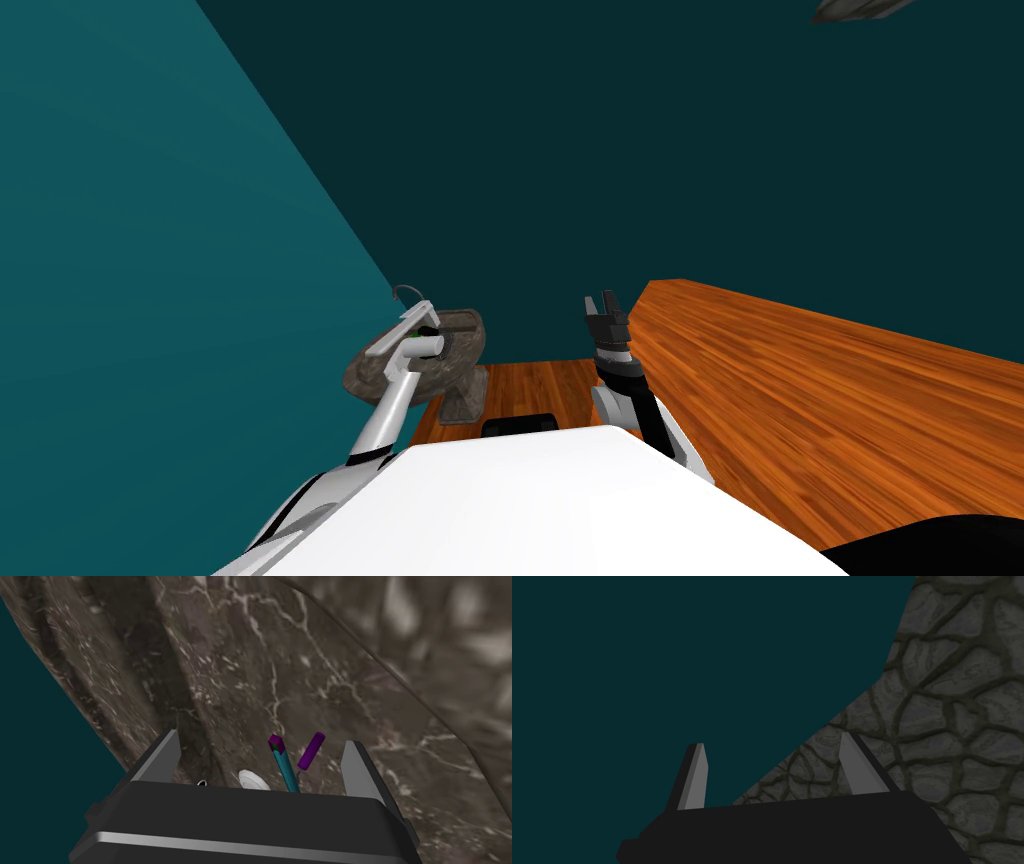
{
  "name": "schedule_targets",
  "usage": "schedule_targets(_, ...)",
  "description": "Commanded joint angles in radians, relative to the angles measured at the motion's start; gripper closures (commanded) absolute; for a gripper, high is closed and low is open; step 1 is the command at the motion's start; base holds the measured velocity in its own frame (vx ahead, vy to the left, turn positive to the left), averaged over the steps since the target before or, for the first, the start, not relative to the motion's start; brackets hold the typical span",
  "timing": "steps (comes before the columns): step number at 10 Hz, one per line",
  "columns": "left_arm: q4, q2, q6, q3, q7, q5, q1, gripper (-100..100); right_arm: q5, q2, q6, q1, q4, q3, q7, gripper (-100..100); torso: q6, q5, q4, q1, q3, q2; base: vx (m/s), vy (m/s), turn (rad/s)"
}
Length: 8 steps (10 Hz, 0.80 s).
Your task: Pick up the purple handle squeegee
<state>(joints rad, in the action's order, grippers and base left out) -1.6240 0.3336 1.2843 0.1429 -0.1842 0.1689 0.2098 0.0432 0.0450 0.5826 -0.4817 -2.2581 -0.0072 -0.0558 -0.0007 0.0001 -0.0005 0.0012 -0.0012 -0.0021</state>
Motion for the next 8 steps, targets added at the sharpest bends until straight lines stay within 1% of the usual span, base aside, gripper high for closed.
schedule_targets(1, 0.005, 0.001, 0.050, 0.001, -0.004, 0.002, 0.007, -100, 0.000, 0.000, 0.000, 0.000, 0.000, 0.000, 0.000, 0, 0.000, 0.000, 0.000, 0.000, 0.000, 0.000, 0.043, 0.020, 0.005)
schedule_targets(2, 0.005, 0.001, 0.056, 0.001, -0.004, 0.002, 0.007, -100, 0.000, 0.000, 0.000, 0.000, 0.000, 0.000, 0.000, 0, 0.000, 0.000, 0.000, 0.000, 0.000, 0.000, 0.019, 0.014, -0.003)
schedule_targets(3, 0.023, 0.004, 0.095, 0.004, -0.011, 0.007, 0.025, -100, 0.000, 0.000, 0.000, 0.000, 0.000, 0.000, 0.000, 0, 0.000, 0.000, 0.000, 0.000, 0.000, 0.001, 0.025, 0.025, 0.012)
schedule_targets(4, 0.023, 0.004, 0.117, 0.004, -0.011, 0.007, 0.025, -100, 0.000, 0.000, 0.000, 0.000, 0.000, 0.000, 0.000, 0, 0.000, 0.000, 0.000, 0.001, 0.000, 0.001, 0.038, 0.030, 0.004)
schedule_targets(5, 0.039, 0.007, 0.149, 0.007, -0.018, 0.012, 0.041, -100, 0.000, 0.000, 0.000, 0.000, 0.000, 0.000, 0.000, 0, 0.000, 0.000, 0.000, 0.001, 0.000, 0.000, 0.052, 0.033, 0.013)
schedule_targets(6, 0.039, 0.007, 0.174, 0.007, -0.018, 0.012, 0.041, -100, 0.000, 0.000, 0.000, 0.000, 0.000, 0.000, 0.000, 0, 0.000, 0.000, 0.000, 0.001, 0.000, -0.001, 0.049, 0.037, 0.005)
schedule_targets(7, 0.054, 0.009, 0.202, 0.009, -0.025, 0.017, 0.055, -100, 0.000, 0.000, 0.000, 0.000, 0.000, 0.000, 0.000, 0, 0.000, 0.000, 0.000, 0.002, 0.000, -0.001, 0.062, 0.049, 0.011)
schedule_targets(8, 0.054, 0.009, 0.226, 0.009, -0.025, 0.017, 0.055, -100, 0.000, 0.000, 0.000, 0.000, 0.000, 0.000, 0.000, 0, 0.000, 0.001, 0.000, 0.002, -0.001, -0.001, 0.051, 0.030, 0.003)
